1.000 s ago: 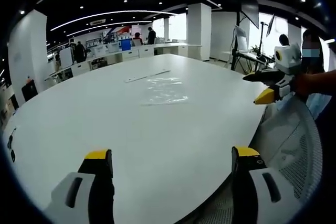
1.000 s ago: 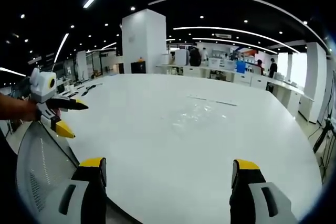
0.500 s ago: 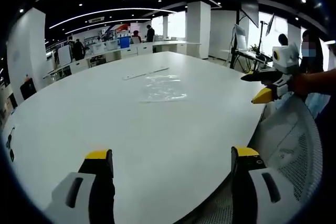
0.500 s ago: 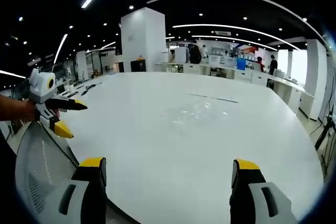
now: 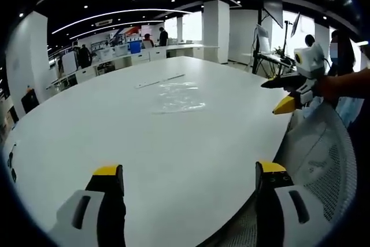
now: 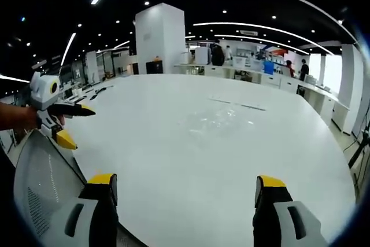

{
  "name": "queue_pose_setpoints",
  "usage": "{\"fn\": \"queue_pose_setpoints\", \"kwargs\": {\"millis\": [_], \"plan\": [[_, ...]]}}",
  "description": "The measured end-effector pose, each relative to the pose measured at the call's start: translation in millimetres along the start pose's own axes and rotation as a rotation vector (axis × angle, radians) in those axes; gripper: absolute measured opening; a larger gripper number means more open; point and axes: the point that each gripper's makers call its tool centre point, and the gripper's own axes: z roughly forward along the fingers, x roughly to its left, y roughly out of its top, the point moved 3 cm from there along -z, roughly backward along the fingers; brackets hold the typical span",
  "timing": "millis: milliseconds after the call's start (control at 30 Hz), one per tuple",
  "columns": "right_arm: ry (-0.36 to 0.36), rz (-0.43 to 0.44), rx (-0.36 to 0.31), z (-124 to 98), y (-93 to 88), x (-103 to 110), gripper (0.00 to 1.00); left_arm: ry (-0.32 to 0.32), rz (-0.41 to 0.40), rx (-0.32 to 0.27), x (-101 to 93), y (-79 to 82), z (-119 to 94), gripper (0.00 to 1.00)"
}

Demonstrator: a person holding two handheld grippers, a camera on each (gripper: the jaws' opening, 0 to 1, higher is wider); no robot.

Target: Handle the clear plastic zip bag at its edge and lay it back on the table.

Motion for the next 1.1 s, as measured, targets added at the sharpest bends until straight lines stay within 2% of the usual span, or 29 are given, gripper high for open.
{"fn": "queue_pose_setpoints", "kwargs": {"millis": [400,800,1100], "plan": [[0.033,-0.041,0.026,17,8.1,4,0.98,0.003,-0.007,0.004,9.7,-1.5,0,0.93],[0.073,-0.088,0.049,36,15.2,10,0.96,-0.005,-0.010,0.017,10.3,-4.7,1,0.93],[0.097,-0.119,0.050,50,26.9,15,0.96,0.007,-0.019,0.014,13.3,-8.2,-3,0.92]]}}
